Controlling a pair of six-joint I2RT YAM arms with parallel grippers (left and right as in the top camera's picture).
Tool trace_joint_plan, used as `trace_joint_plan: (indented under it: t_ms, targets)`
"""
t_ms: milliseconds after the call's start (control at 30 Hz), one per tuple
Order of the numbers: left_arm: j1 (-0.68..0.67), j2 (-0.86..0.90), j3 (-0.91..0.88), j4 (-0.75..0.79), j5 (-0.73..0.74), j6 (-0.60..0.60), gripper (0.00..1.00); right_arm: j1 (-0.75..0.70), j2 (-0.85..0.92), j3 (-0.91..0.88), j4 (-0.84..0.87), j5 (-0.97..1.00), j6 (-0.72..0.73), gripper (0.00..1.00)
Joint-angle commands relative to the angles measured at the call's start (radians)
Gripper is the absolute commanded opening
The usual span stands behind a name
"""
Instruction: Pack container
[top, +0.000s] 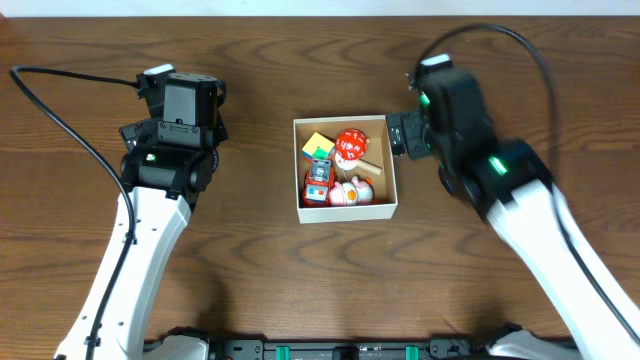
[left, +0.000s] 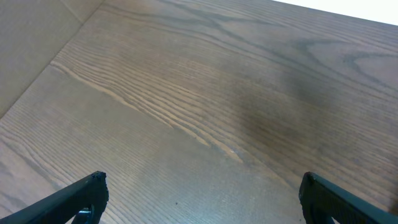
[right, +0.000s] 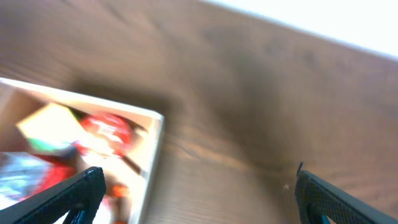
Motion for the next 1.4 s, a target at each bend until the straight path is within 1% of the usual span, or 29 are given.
trace_joint_plan:
  t_ms: [0, 33, 233, 367, 433, 500, 633, 767, 867, 933, 1033, 1233, 1367]
  targets:
    - [0.004, -0.009, 0.010, 0.001, -0.019, -0.013, 0.98, 0.051, -0.196, 0.007, -0.001, 0.017, 0.011, 0.99]
    - [0.004, -0.009, 0.010, 0.001, -0.019, -0.013, 0.98, 0.053, -0.281, 0.007, 0.003, 0.017, 0.012, 0.99]
    - [0.004, -0.009, 0.010, 0.001, -0.019, -0.013, 0.98, 0.018, -0.657, 0.007, -0.001, -0.078, 0.028, 0.99]
    - [0.004, -0.009, 0.010, 0.001, -0.019, -0.013, 0.98, 0.004, -0.849, 0.007, -0.005, -0.090, 0.032, 0.99]
    - [0.004, -0.009, 0.010, 0.001, -0.019, -0.013, 0.98, -0.006, -0.909, 0.007, -0.027, -0.094, 0.032, 0.99]
    - [0.004, -0.009, 0.010, 0.001, -0.019, -0.013, 0.98, -0.047, -0.967, 0.007, -0.085, -0.108, 0.045, 0.99]
    - [0.004, -0.009, 0.010, 0.001, -0.019, -0.013, 0.98, -0.146, -1.051, 0.006, -0.262, -0.110, 0.084, 0.99]
    - [0.004, -0.009, 0.010, 0.001, -0.019, -0.013, 0.98, -0.236, -1.086, -0.005, -0.370, -0.118, 0.087, 0.99]
    - [0.004, -0.009, 0.010, 0.001, -0.019, -0.013, 0.98, -0.294, -1.100, -0.057, -0.391, -0.117, 0.079, 0.99]
    - [0.004, -0.009, 0.010, 0.001, -0.019, -0.013, 0.98, -0.322, -1.111, -0.116, -0.381, -0.117, 0.079, 0.99]
    - [0.004, -0.009, 0.010, 0.001, -0.019, -0.013, 0.98, -0.360, -1.143, -0.246, -0.317, -0.128, 0.082, 0.99]
    - [0.004, -0.009, 0.010, 0.001, -0.019, -0.013, 0.98, -0.393, -1.233, -0.531, -0.091, -0.176, 0.083, 0.99]
    - [0.004, -0.009, 0.010, 0.001, -0.019, -0.013, 0.98, -0.403, -1.324, -0.722, 0.061, -0.190, 0.083, 0.99]
